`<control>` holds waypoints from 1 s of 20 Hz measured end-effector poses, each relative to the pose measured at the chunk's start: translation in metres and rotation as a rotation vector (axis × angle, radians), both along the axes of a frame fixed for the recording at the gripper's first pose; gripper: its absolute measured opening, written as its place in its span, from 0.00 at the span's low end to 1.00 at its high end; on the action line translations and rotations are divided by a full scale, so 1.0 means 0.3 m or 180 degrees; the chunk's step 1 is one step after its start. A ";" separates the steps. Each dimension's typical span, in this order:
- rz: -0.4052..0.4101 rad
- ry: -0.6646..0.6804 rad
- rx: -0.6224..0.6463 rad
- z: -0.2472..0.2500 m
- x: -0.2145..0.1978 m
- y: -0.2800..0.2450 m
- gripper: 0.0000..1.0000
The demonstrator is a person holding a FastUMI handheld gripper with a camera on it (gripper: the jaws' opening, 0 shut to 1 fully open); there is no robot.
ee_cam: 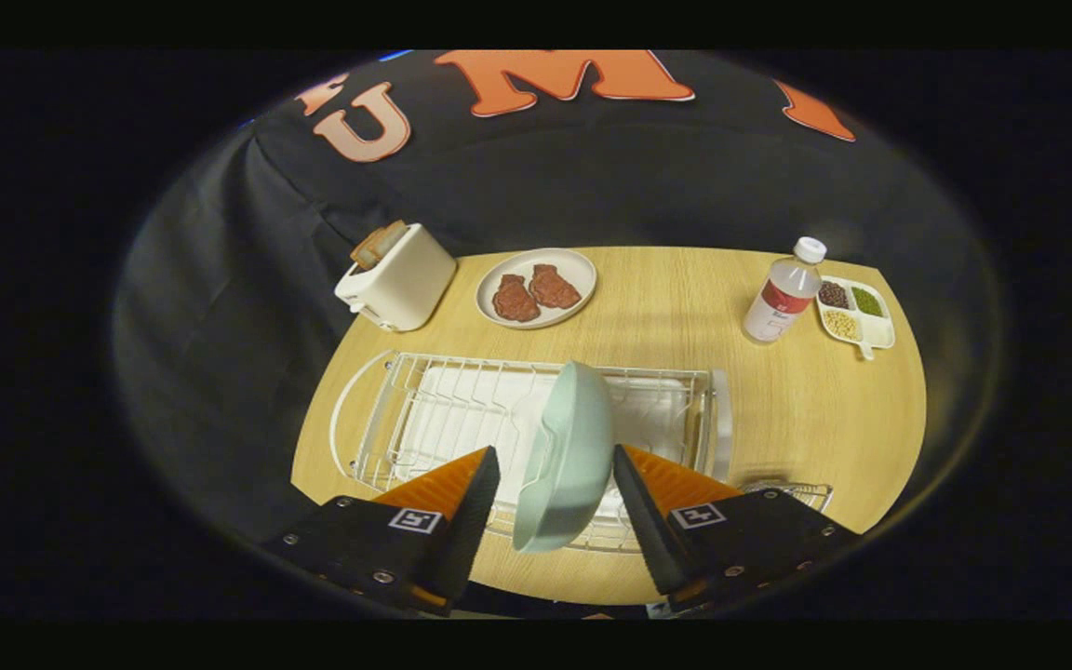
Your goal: Take the plate from the dish rack, then take the spoon from the basket and place it into the plate.
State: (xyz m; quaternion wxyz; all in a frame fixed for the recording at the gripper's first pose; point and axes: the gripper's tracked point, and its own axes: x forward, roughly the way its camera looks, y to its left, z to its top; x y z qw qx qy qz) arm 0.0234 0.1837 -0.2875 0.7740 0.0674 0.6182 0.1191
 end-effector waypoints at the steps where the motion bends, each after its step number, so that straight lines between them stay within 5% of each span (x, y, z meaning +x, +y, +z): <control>1: 0.0004 0.0056 -0.0033 -0.014 -0.001 0.005 0.71; 12: -0.0088 0.0380 -0.0905 -0.095 -0.054 -0.012 0.37; 20: -0.0346 0.0181 -0.1637 -0.032 -0.041 -0.074 0.25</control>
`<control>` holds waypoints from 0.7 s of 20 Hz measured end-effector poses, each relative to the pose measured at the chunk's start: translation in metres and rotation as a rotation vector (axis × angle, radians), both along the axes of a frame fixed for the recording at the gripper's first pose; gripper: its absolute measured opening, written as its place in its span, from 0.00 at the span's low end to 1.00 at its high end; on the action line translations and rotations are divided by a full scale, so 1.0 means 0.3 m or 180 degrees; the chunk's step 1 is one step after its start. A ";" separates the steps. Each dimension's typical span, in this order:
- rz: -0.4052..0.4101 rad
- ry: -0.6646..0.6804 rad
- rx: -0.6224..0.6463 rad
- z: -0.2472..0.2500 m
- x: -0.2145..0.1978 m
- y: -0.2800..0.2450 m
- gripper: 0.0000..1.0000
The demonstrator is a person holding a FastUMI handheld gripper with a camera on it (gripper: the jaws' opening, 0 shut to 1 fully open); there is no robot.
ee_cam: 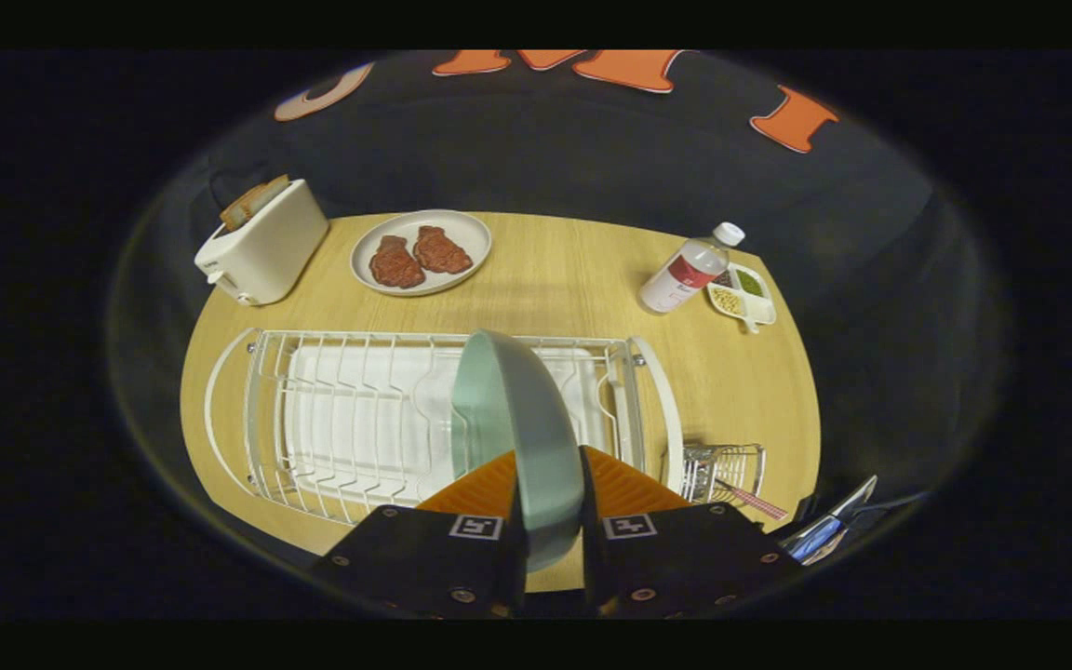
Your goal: Take the plate from the dish rack, then take the spoon from the basket and place it into the plate.
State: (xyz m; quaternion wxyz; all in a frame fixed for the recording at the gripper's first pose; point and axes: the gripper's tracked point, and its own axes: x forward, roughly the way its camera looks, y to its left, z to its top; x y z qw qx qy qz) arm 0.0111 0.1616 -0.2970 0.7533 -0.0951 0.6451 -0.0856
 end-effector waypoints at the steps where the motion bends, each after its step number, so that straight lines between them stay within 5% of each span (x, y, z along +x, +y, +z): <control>1: -0.0014 -0.0039 -0.0054 0.012 0.004 -0.001 0.24; 10: -0.0027 -0.0361 -0.0242 0.149 -0.024 -0.061 0.24; 14: -0.0128 -0.0462 0.0043 0.220 -0.094 -0.083 0.24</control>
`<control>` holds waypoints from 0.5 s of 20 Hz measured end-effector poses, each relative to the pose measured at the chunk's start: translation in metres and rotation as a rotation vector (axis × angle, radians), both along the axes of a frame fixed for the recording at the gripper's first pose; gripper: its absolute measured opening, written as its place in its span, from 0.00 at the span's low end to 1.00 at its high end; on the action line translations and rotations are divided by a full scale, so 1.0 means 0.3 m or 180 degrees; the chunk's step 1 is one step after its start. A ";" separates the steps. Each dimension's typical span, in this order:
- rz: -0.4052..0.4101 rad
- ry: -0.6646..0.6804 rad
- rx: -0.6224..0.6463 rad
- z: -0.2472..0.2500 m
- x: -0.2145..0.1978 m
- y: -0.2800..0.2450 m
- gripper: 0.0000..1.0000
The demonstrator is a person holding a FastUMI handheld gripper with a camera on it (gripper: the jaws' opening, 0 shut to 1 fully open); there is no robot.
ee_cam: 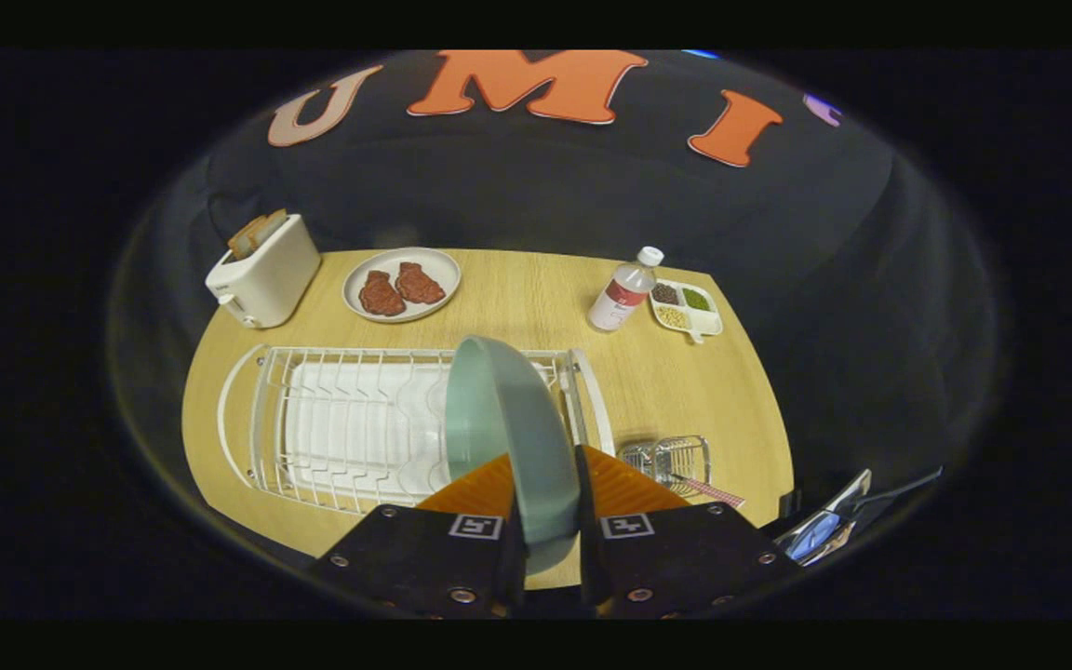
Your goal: Take the plate from the dish rack, then take the spoon from the basket and place it into the plate.
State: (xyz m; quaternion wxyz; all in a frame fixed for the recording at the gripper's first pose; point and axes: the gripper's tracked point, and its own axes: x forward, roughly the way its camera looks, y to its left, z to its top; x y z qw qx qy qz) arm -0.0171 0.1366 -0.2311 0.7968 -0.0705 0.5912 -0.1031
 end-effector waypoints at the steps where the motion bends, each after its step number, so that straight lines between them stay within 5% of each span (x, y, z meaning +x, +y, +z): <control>1: -0.0024 -0.0027 0.0084 0.018 -0.012 -0.012 0.24; 10: -0.0212 -0.0021 0.0852 0.069 -0.206 -0.095 0.24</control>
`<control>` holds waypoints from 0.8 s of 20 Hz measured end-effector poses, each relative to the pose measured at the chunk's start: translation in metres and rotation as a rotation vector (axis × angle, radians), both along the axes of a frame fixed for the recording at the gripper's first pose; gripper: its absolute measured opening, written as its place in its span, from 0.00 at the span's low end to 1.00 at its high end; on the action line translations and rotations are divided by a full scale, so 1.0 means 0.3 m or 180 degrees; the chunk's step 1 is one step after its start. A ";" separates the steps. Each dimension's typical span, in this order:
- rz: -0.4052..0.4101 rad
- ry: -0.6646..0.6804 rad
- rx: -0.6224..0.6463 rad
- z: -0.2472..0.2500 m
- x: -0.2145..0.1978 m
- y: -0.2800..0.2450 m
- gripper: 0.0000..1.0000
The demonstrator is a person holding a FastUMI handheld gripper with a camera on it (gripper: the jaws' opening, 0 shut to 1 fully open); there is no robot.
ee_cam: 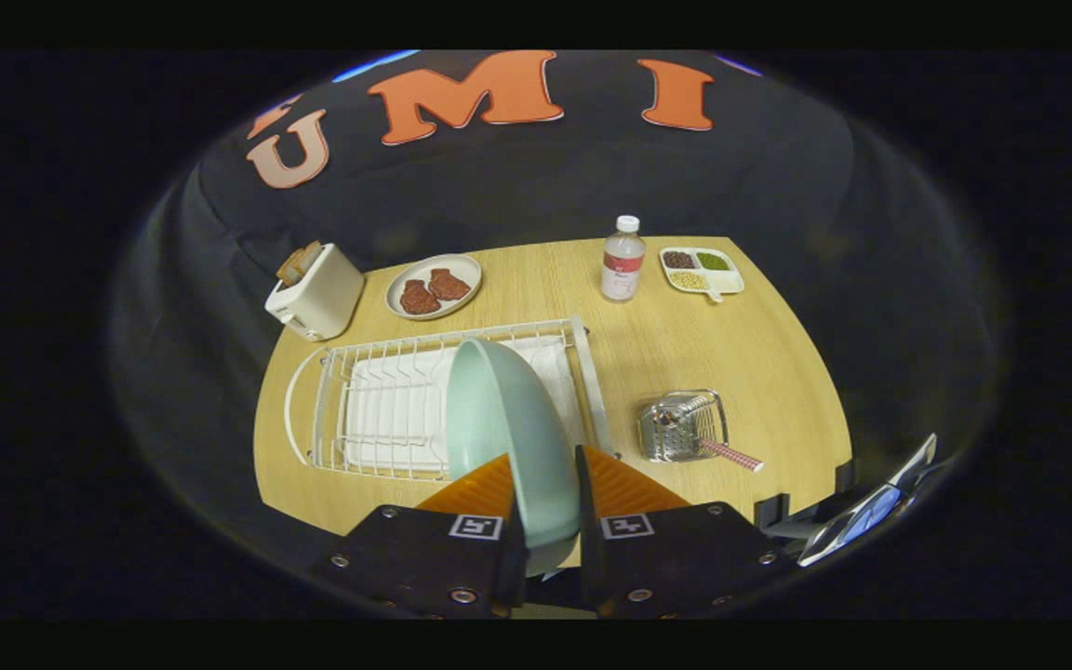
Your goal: Take the plate from the dish rack, then take the spoon from the basket and place it into the plate.
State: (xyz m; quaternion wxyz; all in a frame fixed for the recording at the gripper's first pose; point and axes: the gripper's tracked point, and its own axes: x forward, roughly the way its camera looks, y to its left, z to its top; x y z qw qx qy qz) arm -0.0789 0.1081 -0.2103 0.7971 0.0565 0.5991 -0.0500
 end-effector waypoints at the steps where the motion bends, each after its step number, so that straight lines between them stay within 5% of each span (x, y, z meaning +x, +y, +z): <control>1: -0.0016 0.0004 0.0071 -0.007 -0.025 -0.009 0.24; 16: -0.0216 0.0140 0.1349 -0.227 -0.399 -0.088 0.24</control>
